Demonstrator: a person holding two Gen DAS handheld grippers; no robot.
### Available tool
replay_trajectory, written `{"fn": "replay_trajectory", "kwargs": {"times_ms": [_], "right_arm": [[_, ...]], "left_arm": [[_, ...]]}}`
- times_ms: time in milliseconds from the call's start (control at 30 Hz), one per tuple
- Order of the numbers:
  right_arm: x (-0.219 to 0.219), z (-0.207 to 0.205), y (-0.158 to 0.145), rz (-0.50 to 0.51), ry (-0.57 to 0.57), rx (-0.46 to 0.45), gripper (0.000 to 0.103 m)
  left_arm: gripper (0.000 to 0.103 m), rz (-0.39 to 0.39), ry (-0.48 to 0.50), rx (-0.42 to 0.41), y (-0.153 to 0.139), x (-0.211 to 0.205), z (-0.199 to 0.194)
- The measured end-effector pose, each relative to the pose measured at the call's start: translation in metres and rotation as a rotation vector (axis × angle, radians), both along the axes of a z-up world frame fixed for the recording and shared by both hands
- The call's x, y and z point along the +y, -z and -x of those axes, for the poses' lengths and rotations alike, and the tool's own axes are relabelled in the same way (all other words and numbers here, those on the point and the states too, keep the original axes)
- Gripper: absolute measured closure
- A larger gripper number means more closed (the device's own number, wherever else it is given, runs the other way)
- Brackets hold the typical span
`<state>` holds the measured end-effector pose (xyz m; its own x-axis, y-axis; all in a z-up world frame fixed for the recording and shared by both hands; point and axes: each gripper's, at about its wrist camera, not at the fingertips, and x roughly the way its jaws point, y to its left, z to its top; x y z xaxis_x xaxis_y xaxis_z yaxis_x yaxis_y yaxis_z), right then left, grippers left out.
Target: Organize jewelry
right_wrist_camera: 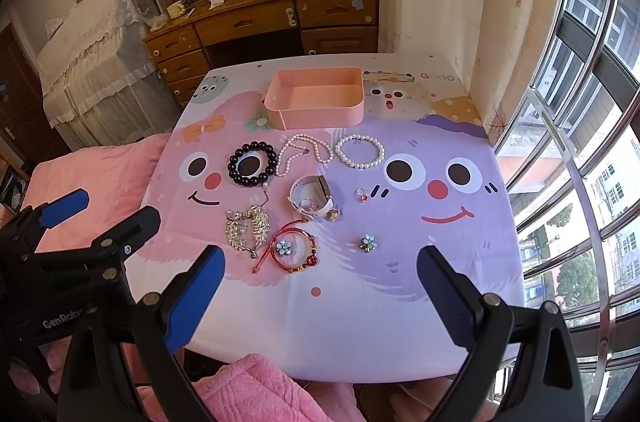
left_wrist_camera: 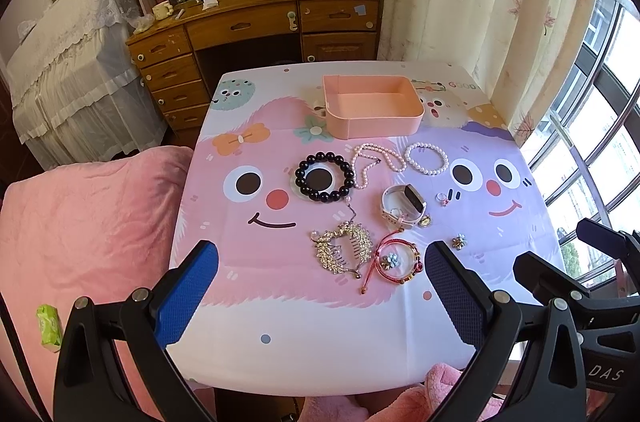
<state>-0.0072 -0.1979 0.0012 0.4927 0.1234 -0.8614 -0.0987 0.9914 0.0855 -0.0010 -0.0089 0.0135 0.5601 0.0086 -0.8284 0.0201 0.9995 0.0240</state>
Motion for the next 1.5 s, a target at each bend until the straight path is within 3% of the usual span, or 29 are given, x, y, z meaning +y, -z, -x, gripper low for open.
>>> {"fn": "replay_trajectory", "kwargs": {"times_ms": [633,933,1200,1500], "right_arm": [[0.014,-0.002,0.000,-0.007,0.027,-0.017,0.006],[0.021,0.012,0.001,0.078,0.049,-0.078,0.006],[0.034,0.030,0.018,0.207,-0.026,-0.098,0.006],[0.055,0.048,0.070,0.253,-0.099,0.028,0.006]], "left_arm": [[0.001,0.027,-0.013,0.002,-0.001,0.030,-0.004],[0.001,0.005,0.026,0.008,0.007,0.048,-0.004],[0.001,-0.003,0.106,0.163,0.042,0.053,-0.007],[0.001,0.020,0.123,0.362,0.100,0.049,-0.022]]}}
